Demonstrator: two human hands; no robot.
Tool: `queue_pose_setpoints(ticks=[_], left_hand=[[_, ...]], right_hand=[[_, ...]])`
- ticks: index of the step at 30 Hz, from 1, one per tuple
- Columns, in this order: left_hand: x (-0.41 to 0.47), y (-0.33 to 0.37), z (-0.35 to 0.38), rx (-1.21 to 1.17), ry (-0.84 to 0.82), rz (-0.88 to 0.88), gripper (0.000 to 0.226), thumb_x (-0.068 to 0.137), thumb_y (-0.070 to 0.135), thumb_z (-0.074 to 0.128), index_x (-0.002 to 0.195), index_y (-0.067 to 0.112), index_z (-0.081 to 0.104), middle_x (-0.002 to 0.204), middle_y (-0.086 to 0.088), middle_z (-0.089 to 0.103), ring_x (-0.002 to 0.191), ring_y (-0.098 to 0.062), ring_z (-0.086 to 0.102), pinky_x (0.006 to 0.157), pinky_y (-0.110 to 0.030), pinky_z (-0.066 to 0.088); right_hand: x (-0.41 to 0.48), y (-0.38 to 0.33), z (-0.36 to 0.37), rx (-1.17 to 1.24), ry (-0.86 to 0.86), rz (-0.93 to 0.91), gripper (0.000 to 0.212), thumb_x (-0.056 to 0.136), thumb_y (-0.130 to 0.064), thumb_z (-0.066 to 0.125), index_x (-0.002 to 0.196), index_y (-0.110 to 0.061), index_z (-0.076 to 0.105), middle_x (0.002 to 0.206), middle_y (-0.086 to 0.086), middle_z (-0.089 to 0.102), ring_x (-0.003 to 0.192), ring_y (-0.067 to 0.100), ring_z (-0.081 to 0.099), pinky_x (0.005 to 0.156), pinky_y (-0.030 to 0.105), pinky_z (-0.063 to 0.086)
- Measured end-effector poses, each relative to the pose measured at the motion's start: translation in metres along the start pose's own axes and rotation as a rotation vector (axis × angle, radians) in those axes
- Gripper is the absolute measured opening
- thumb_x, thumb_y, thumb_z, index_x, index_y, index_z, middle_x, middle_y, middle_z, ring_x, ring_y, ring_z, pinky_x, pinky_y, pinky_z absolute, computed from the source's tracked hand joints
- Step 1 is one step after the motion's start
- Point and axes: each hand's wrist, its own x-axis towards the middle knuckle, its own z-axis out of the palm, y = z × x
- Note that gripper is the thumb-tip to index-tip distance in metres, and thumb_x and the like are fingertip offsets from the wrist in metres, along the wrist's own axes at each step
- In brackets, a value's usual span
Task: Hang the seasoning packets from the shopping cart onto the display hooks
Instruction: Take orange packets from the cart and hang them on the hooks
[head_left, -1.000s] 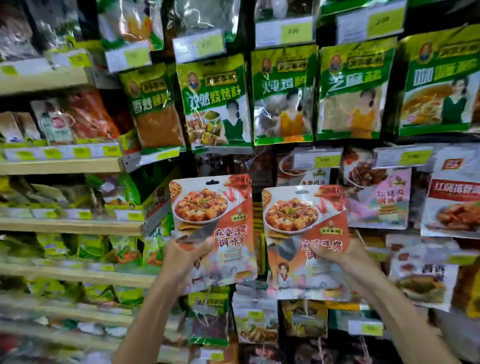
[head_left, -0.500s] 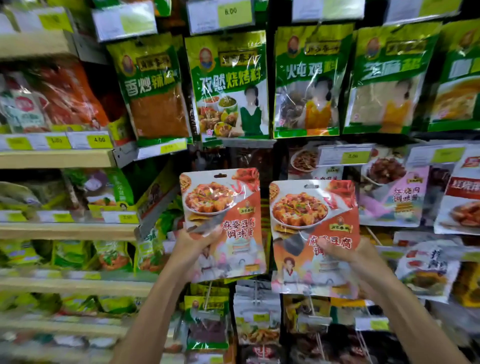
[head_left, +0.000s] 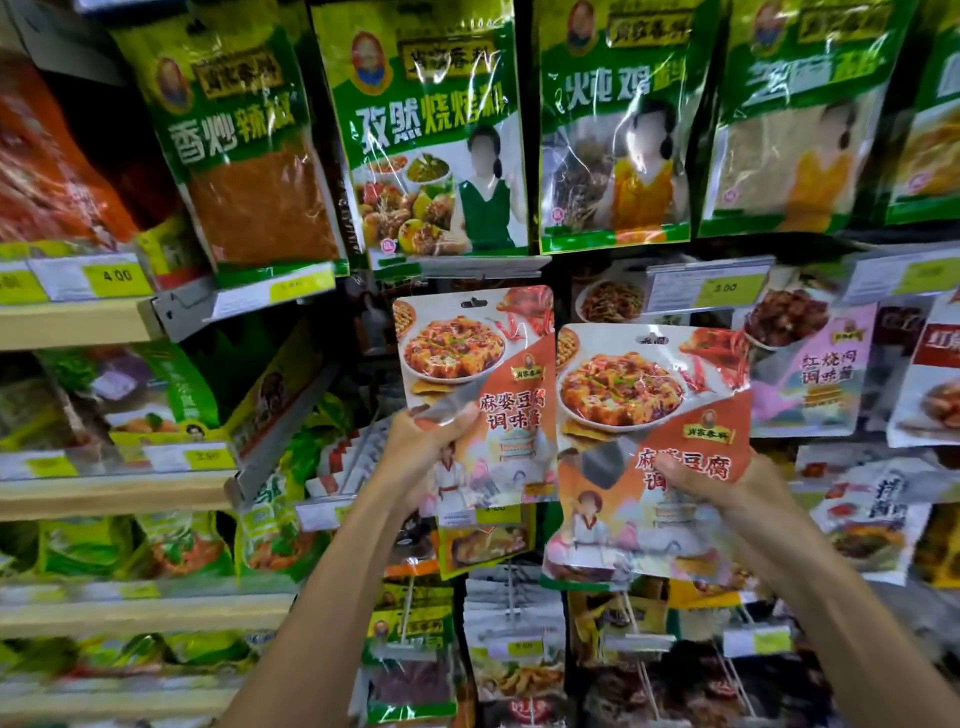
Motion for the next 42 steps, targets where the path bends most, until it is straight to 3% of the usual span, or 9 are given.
queue_pose_setpoints(ticks=[4,11,18,22,27,29,34,37,42], left_hand=[[0.009,0.003,0.001,-0.033,-0.015,0.01,0.03,0.079,0.014,0.077,0.094,-0.01,0.068,0.093,-0.026,0.07,0.083,-0.034,0.063,0.087,-0.059,0.046],[0.011,-0.005,0.002,0.005,-0.053,-0.005,0.026,0.079,0.017,0.078,0.059,0.011,0.062,0.082,-0.022,0.059,0.08,-0.032,0.055,0.074,-0.043,0.042],[0.018,-0.003,0.004,-0.021,-0.059,-0.032,0.012,0.076,0.015,0.08,0.068,0.009,0.073,0.084,-0.02,0.072,0.082,-0.035,0.063,0.089,-0.058,0.047],[0.024,-0.009,0.003,-0.016,-0.064,-0.032,0.017,0.078,0.019,0.078,0.068,0.007,0.07,0.079,-0.017,0.07,0.079,-0.031,0.061,0.076,-0.042,0.048],[0.038,-0.014,0.003,0.013,-0.074,-0.036,0.021,0.079,0.02,0.078,0.078,0.002,0.069,0.08,-0.014,0.069,0.079,-0.028,0.062,0.075,-0.038,0.047],[0.045,-0.016,0.004,0.052,-0.076,-0.027,0.019,0.079,0.022,0.077,0.069,0.008,0.068,0.072,-0.008,0.069,0.074,-0.024,0.063,0.07,-0.032,0.049],[0.072,-0.019,0.01,0.081,-0.003,-0.04,0.026,0.078,0.02,0.079,0.056,0.016,0.067,0.075,-0.013,0.071,0.077,-0.028,0.064,0.082,-0.045,0.053],[0.09,-0.022,0.012,0.09,0.004,-0.058,0.022,0.077,0.023,0.08,0.06,0.016,0.068,0.085,-0.019,0.071,0.082,-0.031,0.063,0.087,-0.049,0.052],[0.115,-0.028,0.012,0.1,-0.015,-0.073,0.023,0.079,0.024,0.078,0.059,0.019,0.07,0.071,-0.005,0.07,0.075,-0.024,0.06,0.071,-0.034,0.05]], right_hand=[[0.0,0.003,0.005,-0.001,0.015,0.01,0.029,0.069,-0.024,0.074,0.094,-0.011,0.067,0.088,0.002,0.076,0.08,0.014,0.073,0.069,0.026,0.05],[-0.004,0.004,0.006,-0.01,0.031,0.041,0.033,0.07,-0.024,0.074,0.098,-0.007,0.066,0.09,0.004,0.076,0.082,0.016,0.073,0.071,0.028,0.049],[-0.005,0.006,0.006,0.007,0.036,0.058,0.036,0.069,-0.02,0.075,0.099,-0.004,0.065,0.089,0.006,0.076,0.082,0.016,0.074,0.072,0.03,0.049],[-0.005,0.007,0.005,0.025,0.048,0.052,0.033,0.068,-0.019,0.074,0.097,-0.006,0.065,0.089,0.006,0.076,0.082,0.018,0.074,0.072,0.031,0.05],[-0.001,0.01,0.003,0.031,0.057,0.077,0.034,0.068,-0.019,0.074,0.098,-0.006,0.066,0.09,0.007,0.076,0.082,0.018,0.073,0.072,0.032,0.05],[0.0,0.01,0.001,0.03,0.06,0.087,0.035,0.069,-0.02,0.074,0.099,-0.005,0.065,0.09,0.007,0.076,0.083,0.018,0.073,0.07,0.033,0.051],[0.003,0.008,-0.002,0.065,0.067,0.096,0.03,0.071,-0.016,0.072,0.097,-0.003,0.067,0.086,0.006,0.076,0.076,0.016,0.074,0.052,0.018,0.055],[0.006,0.01,-0.005,0.035,0.086,0.082,0.035,0.068,-0.019,0.073,0.098,-0.002,0.067,0.087,0.005,0.077,0.078,0.015,0.074,0.063,0.024,0.055],[0.009,0.012,-0.011,0.02,0.098,0.079,0.034,0.069,-0.02,0.072,0.099,-0.004,0.068,0.092,0.006,0.076,0.084,0.017,0.073,0.069,0.029,0.053]])
